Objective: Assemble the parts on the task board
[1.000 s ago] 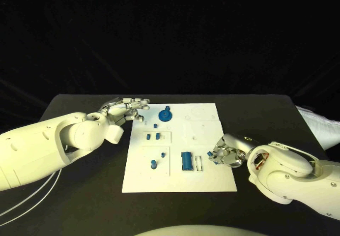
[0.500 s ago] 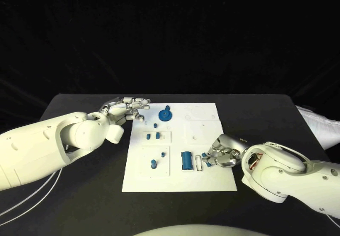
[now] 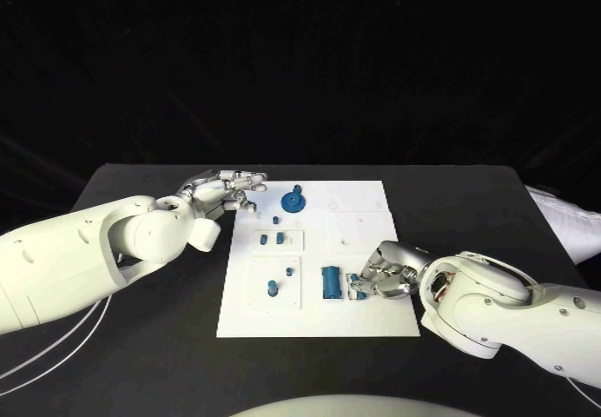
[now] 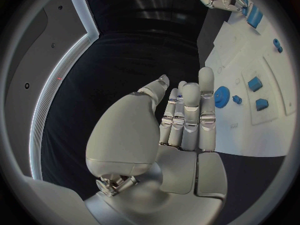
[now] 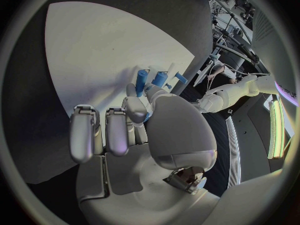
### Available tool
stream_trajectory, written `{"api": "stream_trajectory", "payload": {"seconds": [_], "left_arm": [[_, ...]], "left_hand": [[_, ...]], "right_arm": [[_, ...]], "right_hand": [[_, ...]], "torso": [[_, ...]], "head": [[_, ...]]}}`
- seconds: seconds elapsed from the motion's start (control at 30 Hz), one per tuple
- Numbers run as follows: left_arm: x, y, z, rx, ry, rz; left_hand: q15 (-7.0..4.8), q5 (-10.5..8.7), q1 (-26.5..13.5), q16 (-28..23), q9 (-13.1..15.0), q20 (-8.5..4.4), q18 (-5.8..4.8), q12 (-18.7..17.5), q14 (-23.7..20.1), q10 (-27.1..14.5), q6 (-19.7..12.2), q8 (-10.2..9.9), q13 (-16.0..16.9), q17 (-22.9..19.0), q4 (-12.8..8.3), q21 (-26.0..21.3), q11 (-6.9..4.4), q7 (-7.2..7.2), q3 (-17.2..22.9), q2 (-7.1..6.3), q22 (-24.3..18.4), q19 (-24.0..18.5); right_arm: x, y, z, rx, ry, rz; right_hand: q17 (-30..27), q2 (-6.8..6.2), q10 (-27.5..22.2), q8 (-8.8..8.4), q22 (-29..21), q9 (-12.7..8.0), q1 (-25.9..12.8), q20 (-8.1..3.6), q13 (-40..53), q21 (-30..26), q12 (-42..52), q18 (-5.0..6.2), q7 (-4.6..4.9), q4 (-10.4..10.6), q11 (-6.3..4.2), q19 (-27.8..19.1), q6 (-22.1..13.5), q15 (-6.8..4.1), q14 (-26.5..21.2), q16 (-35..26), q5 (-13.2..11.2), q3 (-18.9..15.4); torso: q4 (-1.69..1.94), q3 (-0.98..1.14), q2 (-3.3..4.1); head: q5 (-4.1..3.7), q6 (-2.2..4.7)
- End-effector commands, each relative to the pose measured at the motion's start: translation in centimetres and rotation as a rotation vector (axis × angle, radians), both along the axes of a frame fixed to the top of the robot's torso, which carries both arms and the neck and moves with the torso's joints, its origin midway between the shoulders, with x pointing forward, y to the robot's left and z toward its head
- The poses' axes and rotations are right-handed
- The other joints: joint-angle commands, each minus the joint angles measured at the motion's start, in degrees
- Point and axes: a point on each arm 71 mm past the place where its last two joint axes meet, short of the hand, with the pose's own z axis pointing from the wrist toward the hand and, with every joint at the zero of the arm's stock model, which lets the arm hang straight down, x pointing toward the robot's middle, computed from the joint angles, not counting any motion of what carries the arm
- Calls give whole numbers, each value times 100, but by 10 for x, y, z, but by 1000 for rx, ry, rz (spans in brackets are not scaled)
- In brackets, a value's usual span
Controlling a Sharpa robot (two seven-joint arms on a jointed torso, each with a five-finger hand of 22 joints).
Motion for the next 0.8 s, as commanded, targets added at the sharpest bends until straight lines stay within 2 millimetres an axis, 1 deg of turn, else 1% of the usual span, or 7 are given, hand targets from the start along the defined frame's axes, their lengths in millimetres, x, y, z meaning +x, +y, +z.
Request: {"api": "stream_trajectory", "payload": {"seconds": [0.03, 0.13, 0.27, 0.4, 0.5, 0.67, 0.8], "left_arm": [[-1, -3, 1, -10, -6, -19], [-1, -3, 1, -10, -5, -20], [-1, -3, 1, -10, -4, -21], [-1, -3, 1, -9, -3, -22], [-1, -3, 1, -10, -3, -23], [-1, -3, 1, -9, -1, -24], [-1, -3, 1, -9, -1, -25]], "left_hand": [[-3, 27, 49, 26, -2, 21, 67, 22, -6, -38, -41, 23, 7, -3, 0, -20, 18, -12, -24, 15, -8, 38], [-3, 27, 49, 26, -2, 21, 67, 22, -6, -38, -41, 23, 7, -3, 0, -20, 18, -12, -24, 15, -8, 38], [-3, 27, 49, 26, -2, 21, 67, 22, -6, -38, -41, 23, 7, -3, 0, -20, 18, -12, -24, 15, -8, 38], [-3, 27, 49, 26, -2, 21, 67, 22, -6, -38, -41, 23, 7, -3, 0, -20, 18, -12, -24, 15, -8, 38], [-1, 26, 48, 28, -3, 22, 67, 25, -6, -49, -49, 24, 5, -7, 2, -22, 21, -9, -30, 14, -10, 41], [-1, 26, 48, 28, -3, 22, 66, 26, -6, -50, -50, 24, 5, -8, 3, -22, 22, -8, -31, 14, -10, 41], [-1, 26, 48, 28, -3, 22, 66, 26, -6, -50, -50, 24, 5, -8, 3, -22, 22, -8, -31, 14, -10, 41]], "right_arm": [[-1, 3, -2, -12, 20, 16], [-1, 4, -3, -11, 19, 19], [-1, 5, -3, -15, 16, 19], [-1, 6, -4, -19, 14, 23], [-1, 7, -4, -22, 14, 27], [0, 7, -4, -29, 8, 29], [0, 8, -4, -31, 3, 32]], "right_hand": [[443, -34, 53, 32, 6, 20, -80, -18, 12, 30, 27, -88, -7, 17, 4, 40, 54, -57, 391, 35, 95, -44], [447, -34, 63, 32, 8, 40, -124, -21, 25, 31, 35, -89, -11, 26, 0, 41, 62, -60, 392, 39, 212, -85], [452, -33, 80, 43, 7, 64, -188, -23, 54, 30, 70, -89, -17, 54, -2, 41, 86, -62, 393, 43, 263, -139], [463, -31, 111, 55, 17, 112, -394, -28, 104, 34, 120, -91, -27, 149, -9, 46, 117, -67, 395, 52, 497, -333], [472, -21, 129, 60, 20, 140, -502, -32, 138, 34, 155, -91, -34, 165, -15, 47, 131, -72, 397, 60, 530, -472], [470, 26, 137, 59, 21, 177, -639, -38, 158, 34, 157, -91, -44, 171, -22, 47, 136, -78, 396, 56, 403, -678], [469, 72, 144, 55, 22, 229, -790, -43, 186, 32, 157, -91, -54, 172, -27, 47, 134, -84, 395, 53, 11, -990]], "torso": [[-1, 0, -1], [-3, 2, 2], [4, -2, 2], [5, -2, -1], [4, -3, 1], [1, -5, -2], [0, -3, 0]], "head": [[5, -6], [7, 1], [4, -6], [5, -13], [9, -20], [13, -25], [17, -28]]}}
